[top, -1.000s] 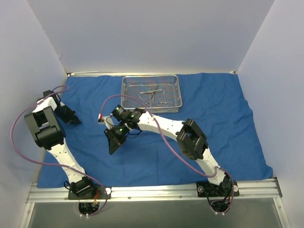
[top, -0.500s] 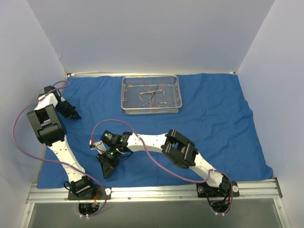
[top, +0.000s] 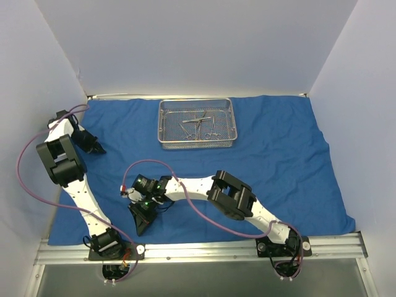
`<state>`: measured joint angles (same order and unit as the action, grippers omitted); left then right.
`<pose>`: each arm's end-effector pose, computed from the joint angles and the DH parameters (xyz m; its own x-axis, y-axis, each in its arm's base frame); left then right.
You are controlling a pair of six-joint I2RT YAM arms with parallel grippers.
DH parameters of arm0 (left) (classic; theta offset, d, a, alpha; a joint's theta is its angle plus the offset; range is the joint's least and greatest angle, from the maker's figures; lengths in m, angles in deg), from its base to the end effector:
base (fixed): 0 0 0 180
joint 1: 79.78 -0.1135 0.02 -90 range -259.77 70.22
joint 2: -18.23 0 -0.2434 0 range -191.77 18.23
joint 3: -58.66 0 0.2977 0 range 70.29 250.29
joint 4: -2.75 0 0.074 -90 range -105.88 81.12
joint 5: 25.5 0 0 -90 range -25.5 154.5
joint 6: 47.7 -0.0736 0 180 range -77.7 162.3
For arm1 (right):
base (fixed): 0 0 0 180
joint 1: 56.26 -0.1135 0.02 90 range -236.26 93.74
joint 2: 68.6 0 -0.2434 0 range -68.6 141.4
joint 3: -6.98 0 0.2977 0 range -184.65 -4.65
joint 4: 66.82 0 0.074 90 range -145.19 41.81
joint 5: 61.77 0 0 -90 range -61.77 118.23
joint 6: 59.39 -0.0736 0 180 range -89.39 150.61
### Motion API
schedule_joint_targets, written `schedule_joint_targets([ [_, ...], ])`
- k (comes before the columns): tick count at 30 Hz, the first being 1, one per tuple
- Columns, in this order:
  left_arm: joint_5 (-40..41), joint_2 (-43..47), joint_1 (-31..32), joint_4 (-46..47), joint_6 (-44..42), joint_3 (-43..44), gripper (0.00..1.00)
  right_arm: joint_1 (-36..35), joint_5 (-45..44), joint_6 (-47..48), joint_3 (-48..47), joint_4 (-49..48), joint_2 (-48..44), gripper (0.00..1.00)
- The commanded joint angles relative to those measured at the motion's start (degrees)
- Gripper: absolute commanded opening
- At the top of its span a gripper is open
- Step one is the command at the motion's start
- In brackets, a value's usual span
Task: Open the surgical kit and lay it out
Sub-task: Smooth out the surgical kit at the center of the board.
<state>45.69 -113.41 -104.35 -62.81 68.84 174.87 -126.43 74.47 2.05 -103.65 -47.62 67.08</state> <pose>0.4566 0.1827 0.0743 -0.6482 -0.7614 0.0022 -0.7124 0.6055 -0.3549 0.1377 0.5385 0.0703 -0.6029 -0.6970 -0.3882 -0.6124 0.0924 0.7851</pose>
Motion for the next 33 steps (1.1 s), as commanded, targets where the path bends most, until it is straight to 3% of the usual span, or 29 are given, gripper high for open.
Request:
schedule_joint_targets([
  [1, 1.76, -5.56, 0.23, 0.24, -0.53, 3.34, 0.09, -0.23, -3.17, 0.25, -1.37, 4.29, 2.31, 0.0],
  [14, 2.63, -10.31, -0.03, -5.65, -2.2, 14.16, 0.09, 4.33, -5.02, 0.69, -6.02, 5.43, -0.15, 0.0],
  [21, 0.09, 6.11, -0.65, 1.63, 0.17, -0.05, 0.12, 13.54, -7.65, -1.06, -11.21, 5.08, -5.59, 0.0],
  [24, -0.87, 9.46, -0.47, 2.86, 2.01, -0.78, 0.13, 18.12, -8.7, -2.11, -14.19, 6.13, -5.95, 0.0],
  [30, -4.83, 8.51, 0.23, 10.42, 6.49, 4.13, 0.13, 23.93, -12.48, -2.46, -19.21, 10.88, -5.34, 0.0],
  [33, -6.68, 2.63, 1.81, 11.22, 8.61, 12.91, 0.12, 26.13, -13.89, -2.82, -23.93, 11.5, -3.15, 0.0],
])
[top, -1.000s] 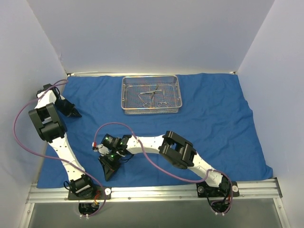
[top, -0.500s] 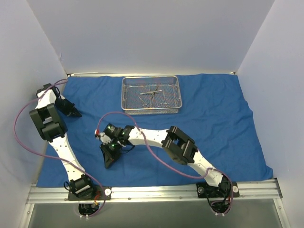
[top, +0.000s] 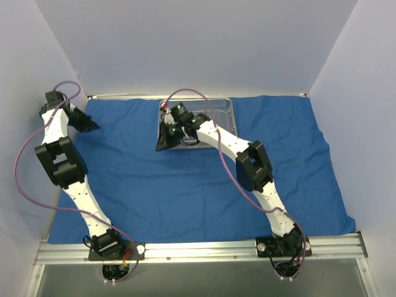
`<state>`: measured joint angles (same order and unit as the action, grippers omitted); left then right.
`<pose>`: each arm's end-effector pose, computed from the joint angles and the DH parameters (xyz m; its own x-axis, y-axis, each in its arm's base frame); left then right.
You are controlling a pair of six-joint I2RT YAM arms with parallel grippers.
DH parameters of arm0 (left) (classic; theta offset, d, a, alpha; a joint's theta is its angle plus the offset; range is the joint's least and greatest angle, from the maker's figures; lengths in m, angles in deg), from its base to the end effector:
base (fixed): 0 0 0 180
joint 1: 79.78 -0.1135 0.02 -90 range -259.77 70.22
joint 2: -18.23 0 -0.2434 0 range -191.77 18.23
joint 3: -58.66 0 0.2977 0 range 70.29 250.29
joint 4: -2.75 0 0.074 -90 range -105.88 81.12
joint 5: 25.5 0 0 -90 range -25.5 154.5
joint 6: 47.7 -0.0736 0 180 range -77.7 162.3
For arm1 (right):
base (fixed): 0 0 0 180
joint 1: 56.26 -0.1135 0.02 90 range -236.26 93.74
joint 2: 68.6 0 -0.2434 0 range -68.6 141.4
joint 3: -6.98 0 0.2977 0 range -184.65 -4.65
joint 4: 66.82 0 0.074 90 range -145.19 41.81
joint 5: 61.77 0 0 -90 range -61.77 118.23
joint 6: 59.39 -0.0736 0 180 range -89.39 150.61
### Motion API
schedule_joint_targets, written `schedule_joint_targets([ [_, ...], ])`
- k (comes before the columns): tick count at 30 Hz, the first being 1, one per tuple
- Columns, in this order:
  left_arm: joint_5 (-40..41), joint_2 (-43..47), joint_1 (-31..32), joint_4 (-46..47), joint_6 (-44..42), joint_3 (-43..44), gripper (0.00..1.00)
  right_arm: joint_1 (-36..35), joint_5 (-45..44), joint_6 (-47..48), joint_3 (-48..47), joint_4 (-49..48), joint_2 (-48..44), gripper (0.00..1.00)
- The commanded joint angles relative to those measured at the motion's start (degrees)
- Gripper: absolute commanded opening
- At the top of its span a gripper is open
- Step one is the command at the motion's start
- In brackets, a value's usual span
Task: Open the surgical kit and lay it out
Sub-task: Smooth out the surgical kit at the center of the board.
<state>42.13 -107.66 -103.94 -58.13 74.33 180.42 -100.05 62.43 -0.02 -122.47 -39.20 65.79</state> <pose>0.4856 0.1871 0.1605 -0.5782 -0.7969 -0.1752 -0.6351 0.5743 -0.5165 0.4049 0.4454 0.1892 -0.8001 -0.1833 -0.5711 -0.5888 0.4214 0.6897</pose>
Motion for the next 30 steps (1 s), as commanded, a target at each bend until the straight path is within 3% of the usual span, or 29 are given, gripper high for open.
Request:
schedule_joint_targets([
  [1, -3.73, -6.71, 1.92, 6.54, 3.91, 12.69, 0.11, 0.54, -2.63, -0.92, -6.79, 3.34, -0.89, 0.0],
  [4, -4.34, -14.17, 3.77, 5.14, 4.79, 21.07, 0.1, 1.95, -3.78, -2.06, -12.6, 3.61, 1.49, 0.0],
  [5, -4.17, -15.78, 4.12, 4.35, 4.97, 26.84, 0.1, 2.65, -4.05, -2.24, -13.31, 2.65, 1.58, 0.0],
  [10, -1.27, -24.05, 6.67, 0.57, 4.01, 39.27, 0.1, 5.99, -5.54, -4.08, -15.51, 0.8, 1.49, 0.0],
  [13, -1.18, -26.52, 7.37, 0.38, 3.57, 39.73, 0.08, 7.31, -8.08, -3.12, -12.37, 0.19, -0.87, 0.0],
  [18, 1.09, -23.71, 9.22, 2.23, 1.81, 32.53, 0.06, 9.07, -10.9, -1.89, -1.99, -3.5, -8.61, 0.0],
  [23, 7.07, -29.57, 10.63, -9.18, 1.63, 41.28, 0.06, 10.83, -12.75, -0.31, 3.82, -3.25, -14.58, 0.0],
  [30, 4.1, -36.0, 9.93, -10.16, 5.93, 45.43, 0.06, 11.62, -13.45, 1.1, 10.41, -2.19, -18.28, 0.0],
])
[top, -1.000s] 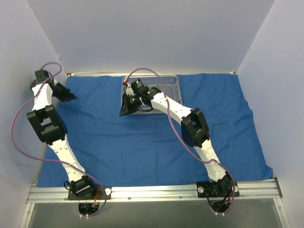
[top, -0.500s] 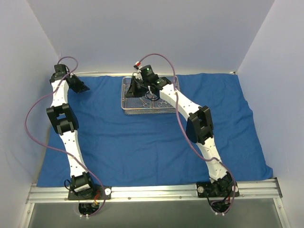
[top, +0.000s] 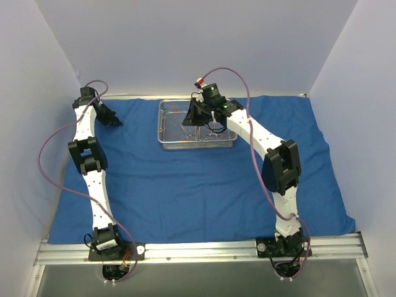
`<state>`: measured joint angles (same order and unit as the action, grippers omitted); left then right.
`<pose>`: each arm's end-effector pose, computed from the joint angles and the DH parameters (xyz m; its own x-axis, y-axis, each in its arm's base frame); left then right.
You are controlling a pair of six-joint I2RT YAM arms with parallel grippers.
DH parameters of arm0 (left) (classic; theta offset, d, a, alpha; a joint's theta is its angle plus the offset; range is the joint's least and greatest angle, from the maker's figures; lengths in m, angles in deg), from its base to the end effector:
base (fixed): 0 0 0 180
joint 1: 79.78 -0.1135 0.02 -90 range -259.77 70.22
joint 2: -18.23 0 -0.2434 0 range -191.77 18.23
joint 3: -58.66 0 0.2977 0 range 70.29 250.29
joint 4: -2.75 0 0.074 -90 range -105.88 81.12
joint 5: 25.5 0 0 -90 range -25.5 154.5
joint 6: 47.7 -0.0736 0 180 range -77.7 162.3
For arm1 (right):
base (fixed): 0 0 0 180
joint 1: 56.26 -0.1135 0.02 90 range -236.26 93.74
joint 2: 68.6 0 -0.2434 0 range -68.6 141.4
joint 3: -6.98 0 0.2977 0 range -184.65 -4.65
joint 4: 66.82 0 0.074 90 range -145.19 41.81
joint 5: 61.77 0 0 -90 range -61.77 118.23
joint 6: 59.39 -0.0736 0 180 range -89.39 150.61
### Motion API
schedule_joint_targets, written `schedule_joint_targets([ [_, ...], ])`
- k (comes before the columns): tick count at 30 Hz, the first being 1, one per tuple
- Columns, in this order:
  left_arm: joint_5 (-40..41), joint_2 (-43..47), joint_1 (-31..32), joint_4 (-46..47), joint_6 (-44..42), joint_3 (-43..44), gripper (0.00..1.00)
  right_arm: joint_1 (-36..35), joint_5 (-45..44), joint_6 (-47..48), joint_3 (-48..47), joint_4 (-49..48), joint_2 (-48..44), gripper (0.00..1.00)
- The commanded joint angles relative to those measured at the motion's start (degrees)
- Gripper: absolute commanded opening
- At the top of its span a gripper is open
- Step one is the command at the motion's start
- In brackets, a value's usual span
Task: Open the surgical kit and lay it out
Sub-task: Smooth out the surgical kit at the center of the board.
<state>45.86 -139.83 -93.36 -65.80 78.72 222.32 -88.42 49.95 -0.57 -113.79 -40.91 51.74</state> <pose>0.5960 0.1198 0.1055 -0.6484 -0.7354 -0.1969 -0.5793 0.6445 -0.4991 0.4673 0.3260 0.2645 -0.7140 0.1192 -0.6899 -0.4765 0.6393 0.6036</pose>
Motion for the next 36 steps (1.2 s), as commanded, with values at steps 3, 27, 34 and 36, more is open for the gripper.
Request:
schedule_joint_targets([
  [3, -2.18, -7.08, -0.74, -1.18, 3.21, 6.96, 0.06, -0.01, -0.88, 1.82, 4.46, -0.57, -5.11, 0.0],
  [27, -13.18, 5.64, -1.89, 13.95, 8.58, -6.55, 0.11, 21.41, -5.45, 2.35, -4.41, 1.45, -0.54, 0.0],
  [34, -10.29, 16.45, 0.4, 12.1, 4.45, -19.54, 0.11, 29.17, -3.26, 3.14, -12.32, 9.79, 9.29, 0.0],
  [36, -9.15, 18.13, 1.36, 11.23, 3.83, -22.81, 0.11, 29.61, -3.96, 3.41, -11.45, 11.64, 9.74, 0.0],
])
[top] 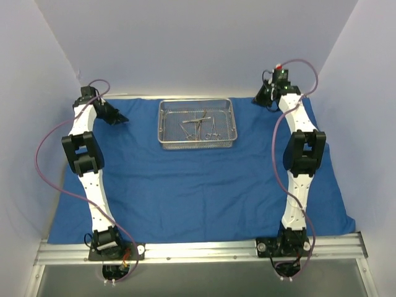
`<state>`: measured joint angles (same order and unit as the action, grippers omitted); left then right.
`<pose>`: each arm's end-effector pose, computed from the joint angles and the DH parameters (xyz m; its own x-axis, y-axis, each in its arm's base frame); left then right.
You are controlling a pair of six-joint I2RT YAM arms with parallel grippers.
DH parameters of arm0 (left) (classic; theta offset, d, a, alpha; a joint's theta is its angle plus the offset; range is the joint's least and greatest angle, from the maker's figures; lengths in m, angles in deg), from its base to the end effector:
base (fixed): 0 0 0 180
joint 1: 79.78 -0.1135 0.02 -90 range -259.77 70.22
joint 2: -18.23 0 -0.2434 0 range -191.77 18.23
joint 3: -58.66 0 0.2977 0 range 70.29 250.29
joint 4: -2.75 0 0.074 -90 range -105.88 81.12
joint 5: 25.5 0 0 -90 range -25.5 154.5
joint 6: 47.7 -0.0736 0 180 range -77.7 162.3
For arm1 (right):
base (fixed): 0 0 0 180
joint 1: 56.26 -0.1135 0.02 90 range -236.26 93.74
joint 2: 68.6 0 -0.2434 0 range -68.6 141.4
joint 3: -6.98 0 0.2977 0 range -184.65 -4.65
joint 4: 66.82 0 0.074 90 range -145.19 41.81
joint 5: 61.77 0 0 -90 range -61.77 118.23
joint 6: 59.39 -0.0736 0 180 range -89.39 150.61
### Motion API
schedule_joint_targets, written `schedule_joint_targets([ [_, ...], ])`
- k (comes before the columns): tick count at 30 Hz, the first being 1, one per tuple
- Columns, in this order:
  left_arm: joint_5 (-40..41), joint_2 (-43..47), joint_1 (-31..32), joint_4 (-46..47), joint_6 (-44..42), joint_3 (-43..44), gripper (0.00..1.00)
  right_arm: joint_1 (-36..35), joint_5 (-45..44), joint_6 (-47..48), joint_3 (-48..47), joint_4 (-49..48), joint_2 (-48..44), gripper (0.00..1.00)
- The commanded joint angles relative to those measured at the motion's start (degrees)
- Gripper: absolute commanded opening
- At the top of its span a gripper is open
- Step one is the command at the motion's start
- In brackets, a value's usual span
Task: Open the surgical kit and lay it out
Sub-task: Smooth out the surgical kit at the center of the board.
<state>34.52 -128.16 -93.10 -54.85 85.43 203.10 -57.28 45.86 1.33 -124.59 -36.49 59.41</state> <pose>0.5826 0.1002 0.1193 -0.6443 -0.7611 -0.0754 -0.5393 0.5219 -0.6608 0.5952 0.0329 0.2588 -0.5333 0.4567 -0.7120 -0.0304 0.8309 0.5556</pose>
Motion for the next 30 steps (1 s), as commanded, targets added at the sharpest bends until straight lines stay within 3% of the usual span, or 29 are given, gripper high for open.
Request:
schedule_joint_targets([
  [1, 2.55, 7.68, 1.45, 0.36, -3.32, -5.27, 0.11, -1.01, 0.47, 1.16, -0.21, 7.66, 2.51, 0.0],
  [5, 3.34, 7.17, 3.12, -1.48, -5.08, -8.63, 0.11, 0.49, 2.06, 0.89, 3.3, 8.2, 3.83, 0.0],
  [11, 5.45, 1.11, 4.62, -5.87, -6.13, -2.83, 0.1, 3.56, 3.9, 1.24, 6.73, 6.62, 7.52, 0.0],
  [14, 8.08, -3.89, 5.32, -9.82, -5.78, 3.75, 0.08, 4.97, 4.0, 1.24, 7.18, 6.26, 10.06, 0.0],
  [18, 5.81, -12.94, 5.59, -14.56, -3.68, 15.35, 0.07, 6.29, 3.38, 1.85, 5.51, 6.7, 14.19, 0.0],
  [20, 5.11, -17.17, 5.5, -15.19, -2.27, 21.16, 0.06, 6.64, 2.77, 1.94, 2.37, 8.28, 17.79, 0.0],
  [27, 1.68, -19.02, 4.45, -7.92, 3.71, 20.55, 0.06, 8.05, 2.15, 0.98, -13.01, 13.91, 28.96, 0.0],
  [30, -0.08, -21.3, 4.01, -7.64, 4.85, 24.24, 0.06, 8.57, 3.81, -0.25, -20.73, 15.92, 33.7, 0.0],
])
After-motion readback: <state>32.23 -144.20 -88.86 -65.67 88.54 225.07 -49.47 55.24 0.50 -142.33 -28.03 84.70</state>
